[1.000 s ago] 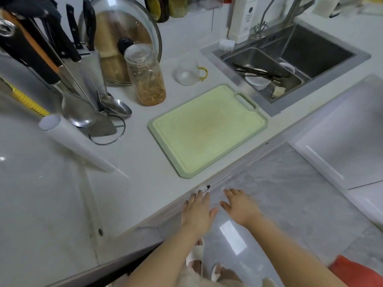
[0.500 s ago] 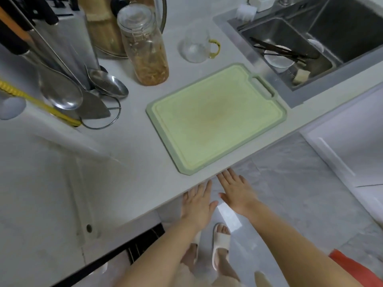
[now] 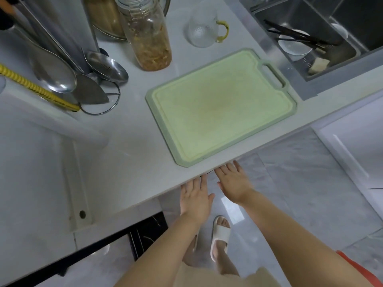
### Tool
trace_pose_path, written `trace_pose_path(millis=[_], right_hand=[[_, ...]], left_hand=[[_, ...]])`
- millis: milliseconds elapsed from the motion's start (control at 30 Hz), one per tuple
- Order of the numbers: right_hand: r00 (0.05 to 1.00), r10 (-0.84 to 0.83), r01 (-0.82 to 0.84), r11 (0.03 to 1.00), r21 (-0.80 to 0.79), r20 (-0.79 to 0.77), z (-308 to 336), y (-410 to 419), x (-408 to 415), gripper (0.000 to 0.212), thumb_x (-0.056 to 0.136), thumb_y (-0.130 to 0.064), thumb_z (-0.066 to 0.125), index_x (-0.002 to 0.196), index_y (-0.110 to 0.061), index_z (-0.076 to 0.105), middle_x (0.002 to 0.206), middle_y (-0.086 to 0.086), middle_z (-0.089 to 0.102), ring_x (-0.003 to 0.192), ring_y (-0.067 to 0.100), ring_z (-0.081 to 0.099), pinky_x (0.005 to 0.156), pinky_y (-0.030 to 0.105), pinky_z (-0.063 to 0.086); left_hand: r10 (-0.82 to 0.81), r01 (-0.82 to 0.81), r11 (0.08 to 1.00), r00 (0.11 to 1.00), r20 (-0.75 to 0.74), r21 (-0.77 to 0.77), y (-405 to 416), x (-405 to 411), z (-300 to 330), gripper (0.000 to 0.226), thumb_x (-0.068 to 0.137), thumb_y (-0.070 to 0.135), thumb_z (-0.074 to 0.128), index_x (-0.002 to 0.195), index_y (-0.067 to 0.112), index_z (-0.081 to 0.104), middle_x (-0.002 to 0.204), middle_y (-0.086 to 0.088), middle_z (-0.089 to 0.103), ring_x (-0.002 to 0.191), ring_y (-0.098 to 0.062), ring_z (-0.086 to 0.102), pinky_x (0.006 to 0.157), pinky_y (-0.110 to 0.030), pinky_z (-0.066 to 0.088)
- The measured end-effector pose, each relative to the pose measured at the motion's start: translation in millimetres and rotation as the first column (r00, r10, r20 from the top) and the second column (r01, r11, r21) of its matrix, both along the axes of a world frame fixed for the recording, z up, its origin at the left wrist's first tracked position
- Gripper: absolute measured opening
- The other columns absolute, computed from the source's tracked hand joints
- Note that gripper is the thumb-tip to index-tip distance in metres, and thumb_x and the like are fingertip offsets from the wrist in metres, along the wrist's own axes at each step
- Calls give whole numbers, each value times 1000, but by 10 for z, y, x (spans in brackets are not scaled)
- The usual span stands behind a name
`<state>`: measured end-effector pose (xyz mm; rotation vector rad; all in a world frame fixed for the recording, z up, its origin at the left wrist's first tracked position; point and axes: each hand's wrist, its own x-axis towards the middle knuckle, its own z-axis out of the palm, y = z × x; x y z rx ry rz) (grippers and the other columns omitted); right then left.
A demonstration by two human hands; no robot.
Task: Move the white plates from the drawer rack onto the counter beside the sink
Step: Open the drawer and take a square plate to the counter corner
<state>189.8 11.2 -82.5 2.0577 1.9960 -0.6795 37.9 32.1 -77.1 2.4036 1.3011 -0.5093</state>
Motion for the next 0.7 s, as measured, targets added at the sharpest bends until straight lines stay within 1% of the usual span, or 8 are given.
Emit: trace_pose_path(millis=[100, 200, 333, 433, 533, 700], right_hand=[[1000, 0, 0, 1000, -2, 24, 1, 16, -8, 65, 95, -17, 40, 151, -15, 7, 159, 0, 16, 147, 22, 11, 120, 47, -4], [999, -2, 1, 1000, 17, 42, -5, 22, -9, 70, 90, -9, 42, 151, -16, 7, 158, 1, 18, 147, 21, 13, 119, 48, -4], [999, -4, 3, 999, 34, 46, -34, 3, -10, 75, 86, -6, 42, 151, -16, 6, 157, 1, 20, 147, 21, 12, 119, 48, -6], [999, -10, 8, 999, 47, 35, -31, 1, -5, 73, 87, -7, 41, 151, -17, 7, 157, 1, 22, 146, 21, 13, 119, 48, -5], [999, -3, 2, 999, 53, 32, -16, -8, 8, 66, 93, -15, 40, 151, -17, 9, 156, 0, 23, 146, 21, 15, 119, 48, -3], [1000, -1, 1, 999, 38, 21, -6, -66, 13, 62, 98, -26, 37, 151, -17, 8, 158, 0, 19, 148, 22, 10, 120, 47, 0]], left_hand=[[37, -37, 999, 999, 1, -7, -18, 22, -16, 71, 97, 45, 32, 150, 10, 0, 159, -10, 6, 146, -28, 5, 120, -44, 8], [82, -82, 997, 997, 12, 1, -33, 59, -19, 68, 97, 40, 35, 150, 10, 5, 158, -10, 10, 146, -29, 7, 120, -45, 9], [110, -110, 994, 994, -5, 14, -62, 97, -27, 64, 99, 35, 34, 150, 11, 4, 158, -8, 9, 145, -29, 8, 119, -47, 10], [142, -142, 990, 990, 10, 12, -67, 130, -19, 63, 98, 33, 34, 150, 13, 5, 158, -7, 10, 145, -28, 8, 120, -46, 10], [158, -158, 987, 987, 12, 8, -74, 152, 3, 62, 99, 36, 32, 150, 14, 7, 158, -7, 10, 145, -28, 7, 120, -46, 7], [177, -178, 984, 984, 16, 15, -105, 166, 55, 63, 99, 39, 30, 151, 13, 4, 159, -5, 9, 146, -26, 5, 121, -46, 3]])
